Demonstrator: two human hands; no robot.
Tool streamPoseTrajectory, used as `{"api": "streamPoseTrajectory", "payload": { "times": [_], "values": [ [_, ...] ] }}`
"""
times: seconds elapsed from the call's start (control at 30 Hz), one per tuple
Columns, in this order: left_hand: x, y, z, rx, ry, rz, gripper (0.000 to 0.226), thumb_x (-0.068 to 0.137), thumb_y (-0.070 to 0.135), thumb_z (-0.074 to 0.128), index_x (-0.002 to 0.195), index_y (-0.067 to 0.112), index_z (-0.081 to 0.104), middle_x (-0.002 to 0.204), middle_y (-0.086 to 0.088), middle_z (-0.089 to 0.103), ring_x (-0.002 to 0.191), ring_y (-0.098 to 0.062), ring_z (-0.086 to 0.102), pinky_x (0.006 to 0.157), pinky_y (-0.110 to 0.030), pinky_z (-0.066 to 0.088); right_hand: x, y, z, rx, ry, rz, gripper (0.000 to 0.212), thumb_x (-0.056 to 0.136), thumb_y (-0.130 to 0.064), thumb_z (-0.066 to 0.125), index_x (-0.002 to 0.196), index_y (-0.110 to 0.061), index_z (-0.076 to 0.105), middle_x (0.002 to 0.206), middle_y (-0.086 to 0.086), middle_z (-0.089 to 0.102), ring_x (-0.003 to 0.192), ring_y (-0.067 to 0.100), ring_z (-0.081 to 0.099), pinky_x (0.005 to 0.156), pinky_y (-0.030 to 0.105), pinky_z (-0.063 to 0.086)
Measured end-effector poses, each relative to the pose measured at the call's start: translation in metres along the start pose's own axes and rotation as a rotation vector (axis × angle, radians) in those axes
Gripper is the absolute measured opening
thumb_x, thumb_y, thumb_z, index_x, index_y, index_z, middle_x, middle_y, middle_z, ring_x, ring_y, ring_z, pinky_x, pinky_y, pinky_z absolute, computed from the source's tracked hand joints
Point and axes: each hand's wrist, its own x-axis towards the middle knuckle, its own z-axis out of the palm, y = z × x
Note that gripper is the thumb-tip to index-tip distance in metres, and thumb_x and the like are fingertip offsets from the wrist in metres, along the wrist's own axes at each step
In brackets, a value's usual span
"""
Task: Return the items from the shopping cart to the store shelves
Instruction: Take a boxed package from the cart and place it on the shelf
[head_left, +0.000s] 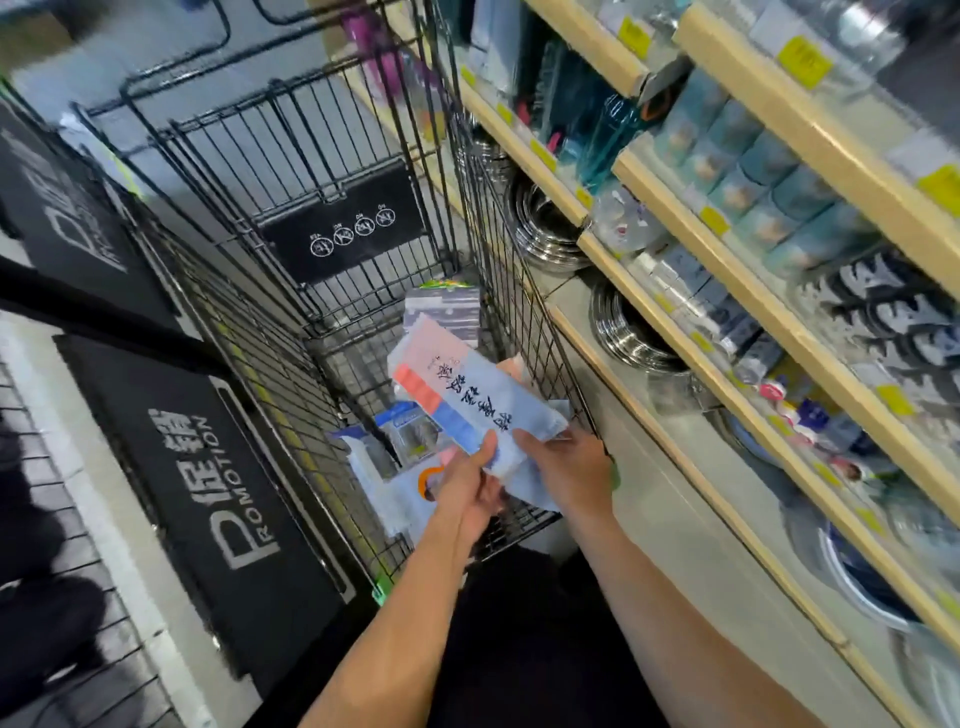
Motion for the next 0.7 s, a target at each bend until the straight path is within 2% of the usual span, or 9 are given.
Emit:
{"api": "streamPoseTrajectory", "payload": {
  "times": [0.03, 0.1, 0.17, 0.23, 0.37, 0.47, 0.53, 0.63, 0.7],
  "values": [
    [-0.004, -0.002, 0.007, -0.002, -0.035, 0.025, 0.048, 0.073, 0.022, 0.08, 0.116, 0.007, 0.067, 0.107, -0.014, 0.074, 0.095, -0.028, 0.071, 0.091, -0.042, 0.054, -0.005, 0.0, -0.004, 0.087, 0.005, -0.015, 0.028, 0.074, -0.04, 0.082, 0.085, -0.018, 0.068, 0.072, -0.01, 0.068, 0.068, 0.006, 0.065, 0.066, 0.028, 0.047],
    [-0.012, -0.006, 0.032, 0.068, -0.121, 0.09, 0.043, 0.076, 0.016, 0.076, 0.116, 0.006, 0.066, 0.108, -0.012, 0.072, 0.093, -0.022, 0.071, 0.082, -0.035, 0.059, -0.009, -0.005, -0.022, 0.245, 0.07, -0.058, 0.028, 0.071, -0.036, 0.081, 0.091, -0.019, 0.071, 0.081, -0.005, 0.075, 0.077, 0.013, 0.073, 0.073, 0.035, 0.057],
    [-0.022, -0.011, 0.061, 0.152, -0.229, 0.132, 0.031, 0.08, 0.012, 0.075, 0.109, 0.006, 0.068, 0.104, -0.013, 0.069, 0.087, -0.021, 0.068, 0.078, -0.03, 0.058, -0.01, -0.011, -0.047, 0.359, 0.173, -0.117, 0.018, 0.073, -0.022, 0.082, 0.086, -0.019, 0.071, 0.079, -0.005, 0.076, 0.075, 0.012, 0.074, 0.068, 0.032, 0.059],
    [-0.032, -0.016, 0.091, 0.187, -0.317, 0.154, 0.03, 0.079, 0.014, 0.076, 0.107, 0.008, 0.068, 0.102, -0.01, 0.07, 0.088, -0.02, 0.067, 0.08, -0.028, 0.056, -0.012, -0.018, -0.082, 0.44, 0.242, -0.195, 0.014, 0.077, -0.009, 0.08, 0.078, -0.019, 0.07, 0.07, -0.012, 0.073, 0.064, 0.003, 0.07, 0.058, 0.022, 0.053],
    [-0.041, -0.02, 0.151, 0.01, -0.448, 0.116, 0.033, 0.082, 0.027, 0.068, 0.109, 0.01, 0.061, 0.104, -0.008, 0.065, 0.095, -0.021, 0.064, 0.089, -0.033, 0.054, -0.007, -0.019, -0.154, 0.441, 0.302, -0.301, 0.036, 0.08, -0.002, 0.076, 0.062, -0.029, 0.06, 0.051, -0.018, 0.062, 0.048, -0.01, 0.053, 0.051, 0.016, 0.041],
    [-0.038, -0.024, 0.2, -0.033, -0.438, 0.116, 0.021, 0.084, 0.025, 0.062, 0.1, 0.011, 0.061, 0.089, -0.005, 0.067, 0.092, -0.021, 0.059, 0.095, -0.035, 0.046, -0.009, -0.015, -0.205, 0.359, 0.385, -0.364, 0.049, 0.079, -0.006, 0.077, 0.053, -0.032, 0.044, 0.039, -0.016, 0.044, 0.039, -0.004, 0.043, 0.048, 0.015, 0.031],
    [-0.04, -0.026, 0.233, -0.047, -0.452, 0.119, 0.026, 0.093, 0.026, 0.054, 0.111, 0.009, 0.062, 0.104, -0.008, 0.067, 0.099, -0.023, 0.061, 0.099, -0.039, 0.045, -0.01, 0.0, -0.241, 0.384, 0.444, -0.373, 0.049, 0.081, -0.001, 0.074, 0.054, -0.031, 0.046, 0.038, -0.017, 0.048, 0.039, -0.005, 0.045, 0.046, 0.01, 0.031],
    [-0.035, -0.015, 0.282, -0.007, -0.511, 0.212, 0.043, 0.097, 0.018, 0.054, 0.139, 0.009, 0.05, 0.123, -0.009, 0.063, 0.105, -0.019, 0.065, 0.101, -0.039, 0.049, -0.005, 0.013, -0.287, 0.427, 0.575, -0.358, 0.008, 0.082, -0.01, 0.075, 0.08, -0.017, 0.072, 0.073, -0.008, 0.072, 0.065, 0.002, 0.066, 0.059, 0.028, 0.052],
    [-0.038, -0.005, 0.311, 0.207, -0.51, 0.348, 0.051, 0.091, 0.01, 0.063, 0.139, 0.009, 0.048, 0.113, -0.007, 0.065, 0.087, -0.015, 0.069, 0.08, -0.035, 0.06, 0.005, 0.021, -0.311, 0.452, 0.652, -0.352, 0.013, 0.084, -0.011, 0.074, 0.096, -0.009, 0.074, 0.09, 0.005, 0.074, 0.076, 0.007, 0.071, 0.067, 0.03, 0.056]
  ]
}}
